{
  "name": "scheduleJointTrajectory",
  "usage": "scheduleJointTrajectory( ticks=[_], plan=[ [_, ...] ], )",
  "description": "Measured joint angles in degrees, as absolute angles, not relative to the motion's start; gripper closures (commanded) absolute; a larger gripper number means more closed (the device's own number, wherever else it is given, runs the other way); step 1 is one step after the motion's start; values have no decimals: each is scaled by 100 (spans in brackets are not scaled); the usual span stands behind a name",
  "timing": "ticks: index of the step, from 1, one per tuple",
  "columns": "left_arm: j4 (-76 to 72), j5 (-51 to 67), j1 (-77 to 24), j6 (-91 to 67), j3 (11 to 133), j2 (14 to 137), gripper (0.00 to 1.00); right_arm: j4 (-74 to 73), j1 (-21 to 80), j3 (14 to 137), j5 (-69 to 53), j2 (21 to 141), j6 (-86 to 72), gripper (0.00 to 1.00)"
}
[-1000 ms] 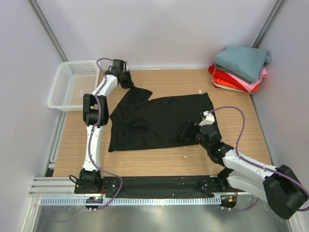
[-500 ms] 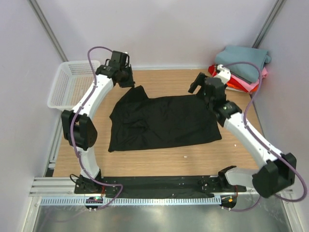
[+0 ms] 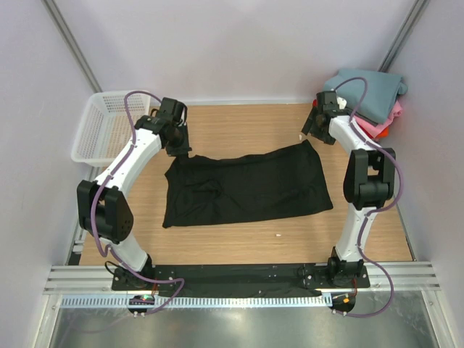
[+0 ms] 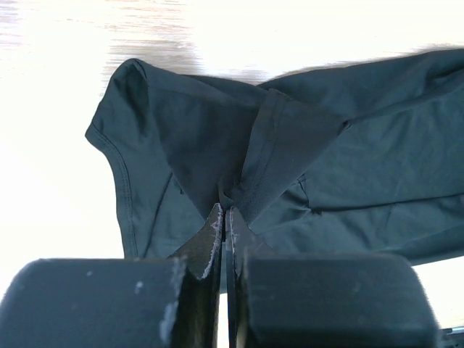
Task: Fold and stack the t-shirts
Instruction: Fold the tshirt
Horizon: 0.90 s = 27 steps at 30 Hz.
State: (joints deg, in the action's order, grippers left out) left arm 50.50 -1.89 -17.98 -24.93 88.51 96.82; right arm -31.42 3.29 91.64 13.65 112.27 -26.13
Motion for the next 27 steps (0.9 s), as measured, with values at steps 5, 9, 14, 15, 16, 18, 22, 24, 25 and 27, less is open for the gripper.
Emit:
scheduleJointTrajectory(
  ticks=[5,9,14,15,16,18,22,24,25,27],
  plan=[
    [5024,-134,-1798,-2486,8858,9679,100,-3343,318,9778,1234,12020,-2495,27],
    [5006,-121,-1798,-2488,8858,9679,100,-3336,320,10020,1094,12324,-2427,28],
    [5004,-119,-1798,-2493,8858,9679,100,-3321,318,10307,1028,12678,-2366,33],
    [5004,-119,-1798,-2493,8858,9679,100,-3306,318,10359,1024,12752,-2359,33],
    [5004,-119,-1798,-2495,8858,9679,100,-3295,318,10388,1022,12807,-2355,34],
    [5004,-115,-1796,-2497,8858,9679,100,-3280,318,10405,1007,12910,-2340,36],
    [5004,-95,-1780,-2499,8858,9679,100,-3282,314,10455,980,13043,-2298,46],
    [5004,-93,-1772,-2499,8858,9679,100,-3249,314,10490,958,13054,-2290,51],
    [5004,-91,-1769,-2499,8858,9679,100,-3238,314,10490,945,13054,-2285,56],
    [5004,-89,-1758,-2499,8858,9679,100,-3221,314,10490,932,13054,-2265,63]
  ],
)
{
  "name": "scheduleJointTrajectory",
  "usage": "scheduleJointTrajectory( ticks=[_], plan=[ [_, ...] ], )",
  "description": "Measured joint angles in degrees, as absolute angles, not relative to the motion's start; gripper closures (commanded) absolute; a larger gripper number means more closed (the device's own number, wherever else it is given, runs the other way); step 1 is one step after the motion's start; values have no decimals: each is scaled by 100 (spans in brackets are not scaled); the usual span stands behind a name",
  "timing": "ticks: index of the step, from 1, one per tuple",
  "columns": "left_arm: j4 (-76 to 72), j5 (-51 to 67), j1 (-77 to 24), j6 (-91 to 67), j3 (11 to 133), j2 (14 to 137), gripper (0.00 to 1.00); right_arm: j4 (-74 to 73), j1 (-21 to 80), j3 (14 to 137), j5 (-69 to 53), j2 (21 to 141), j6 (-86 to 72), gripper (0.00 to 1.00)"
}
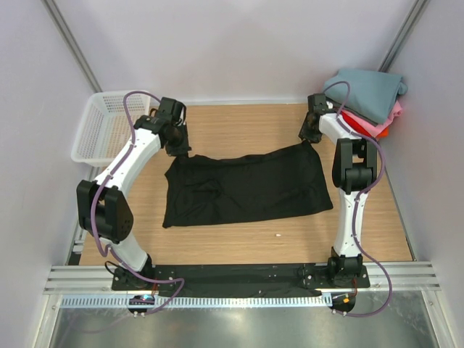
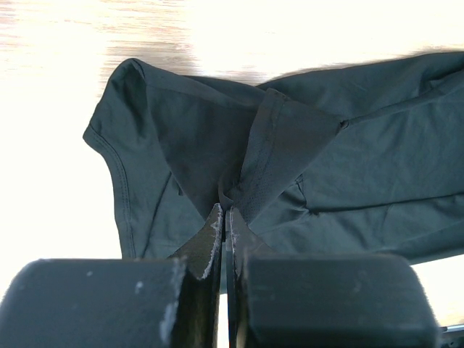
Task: Fold and stack the t-shirts
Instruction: Fold the tshirt
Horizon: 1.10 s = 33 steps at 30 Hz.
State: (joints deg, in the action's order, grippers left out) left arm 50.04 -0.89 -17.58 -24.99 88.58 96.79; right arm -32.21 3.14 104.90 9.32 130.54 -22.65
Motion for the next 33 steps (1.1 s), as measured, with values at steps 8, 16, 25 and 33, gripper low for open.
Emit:
scheduleJointTrajectory(
  ticks=[8,16,25,33],
  plan=[
    [5004,-86,-1747,-2499,8858,9682,100,-3129,314,10488,867,13054,-2239,99],
    [5004,-104,-1747,-2499,8858,9738,100,-2950,314,10304,834,12984,-2257,99],
    [4991,-327,-1745,-2497,8858,9749,100,-2873,294,10066,725,12540,-2268,99],
    [5133,-497,-1745,-2499,9338,9948,100,-2773,228,9797,513,11902,-2318,99]
  ],
)
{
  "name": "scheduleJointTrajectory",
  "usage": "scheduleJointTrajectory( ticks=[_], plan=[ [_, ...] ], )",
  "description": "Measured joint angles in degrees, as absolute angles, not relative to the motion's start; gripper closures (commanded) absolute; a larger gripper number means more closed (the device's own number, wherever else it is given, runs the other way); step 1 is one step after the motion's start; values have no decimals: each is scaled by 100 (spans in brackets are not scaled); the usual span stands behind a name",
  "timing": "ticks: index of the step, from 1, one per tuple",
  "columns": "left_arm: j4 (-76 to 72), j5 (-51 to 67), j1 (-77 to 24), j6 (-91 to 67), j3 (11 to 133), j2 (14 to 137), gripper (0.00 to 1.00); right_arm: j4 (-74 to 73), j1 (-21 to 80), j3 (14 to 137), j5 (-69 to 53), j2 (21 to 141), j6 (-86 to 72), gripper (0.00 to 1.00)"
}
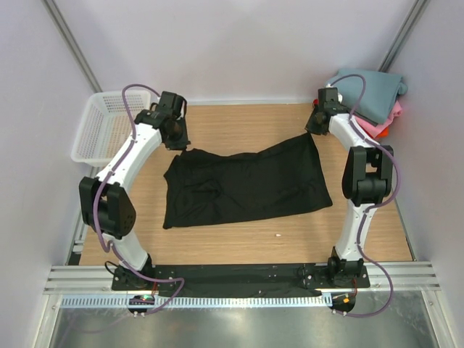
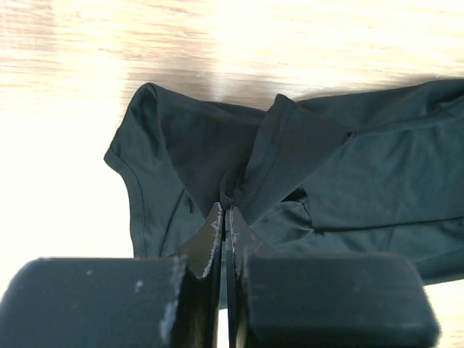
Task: Fold and stack the t-shirts
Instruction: Fold the tshirt
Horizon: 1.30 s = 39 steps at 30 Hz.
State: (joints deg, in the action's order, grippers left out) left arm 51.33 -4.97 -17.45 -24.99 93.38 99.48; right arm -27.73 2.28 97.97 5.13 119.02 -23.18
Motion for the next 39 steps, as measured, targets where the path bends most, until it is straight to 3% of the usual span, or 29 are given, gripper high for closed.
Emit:
scheduleJointTrajectory(
  ticks=[12,36,37,38,39],
  plan=[
    [5369,-543,-1745,-2528,8947,9445,100,-2495,-257,8060,8,10683,-2414,99],
    [5465,-513,-2014,-2873,7004,7800,99,-2244,-263,6187,-38,9035,-2545,98],
    [5463,-508,-2043,-2910,6888,7741,96,-2213,-263,6010,16,8903,-2591,78],
    [5461,-504,-2067,-2943,6768,7686,77,-2178,-263,5804,60,8744,-2674,59],
    [5470,-497,-2091,-2943,6643,7631,66,-2180,-263,5614,121,8584,-2757,30]
  ],
)
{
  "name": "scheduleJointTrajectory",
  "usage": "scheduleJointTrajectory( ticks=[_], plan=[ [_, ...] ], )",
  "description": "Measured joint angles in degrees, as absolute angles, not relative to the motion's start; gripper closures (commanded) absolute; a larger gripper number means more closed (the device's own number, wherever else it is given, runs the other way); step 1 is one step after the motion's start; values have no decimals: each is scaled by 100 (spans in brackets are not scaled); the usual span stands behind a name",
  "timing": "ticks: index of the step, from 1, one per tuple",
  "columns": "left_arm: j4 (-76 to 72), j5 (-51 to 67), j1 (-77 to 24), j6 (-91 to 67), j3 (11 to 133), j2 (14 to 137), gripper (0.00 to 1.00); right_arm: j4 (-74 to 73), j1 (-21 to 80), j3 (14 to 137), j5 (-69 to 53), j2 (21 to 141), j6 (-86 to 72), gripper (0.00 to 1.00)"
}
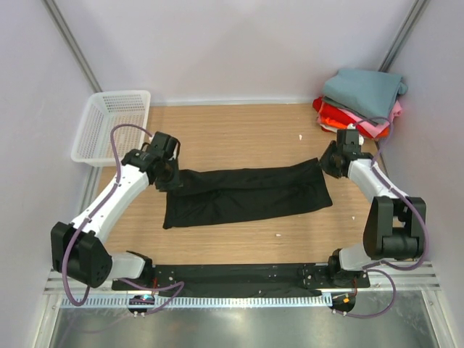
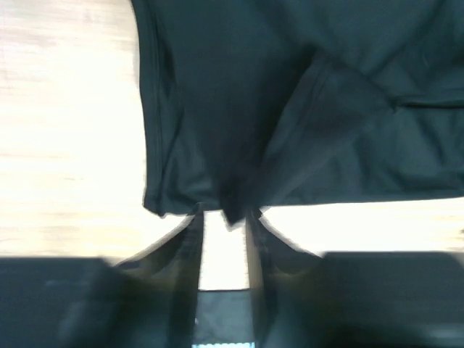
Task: Fold and stack the t-shirts
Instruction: Fold the tshirt
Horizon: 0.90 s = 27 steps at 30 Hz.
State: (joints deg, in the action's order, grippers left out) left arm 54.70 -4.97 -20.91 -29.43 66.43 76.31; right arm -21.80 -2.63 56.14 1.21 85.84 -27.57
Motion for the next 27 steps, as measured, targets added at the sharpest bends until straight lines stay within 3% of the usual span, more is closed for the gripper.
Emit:
scheduleJointTrajectory(
  ticks=[2,5,10,16,27],
  plan=[
    [5474,-473,-2112,-3006,6445,7544,48,-2196,-263,5280,320,8281,-2877,19],
    [5527,-445,-2143,-3118,6198,7363,33,-2320,-263,5059,648,8025,-2974,15],
    [5572,-436,-2169,-3284,6034,6746,33,-2410,-263,5046,917,7631,-3059,18],
    [5290,-440,-2169,-3542,5854,6683,41,-1896,-27,5109,97,7096,-3002,27],
    [4040,-279,-2287,-4182,5155,8066,51,-1693,1131,5931,-659,9572,-2526,34]
  ],
)
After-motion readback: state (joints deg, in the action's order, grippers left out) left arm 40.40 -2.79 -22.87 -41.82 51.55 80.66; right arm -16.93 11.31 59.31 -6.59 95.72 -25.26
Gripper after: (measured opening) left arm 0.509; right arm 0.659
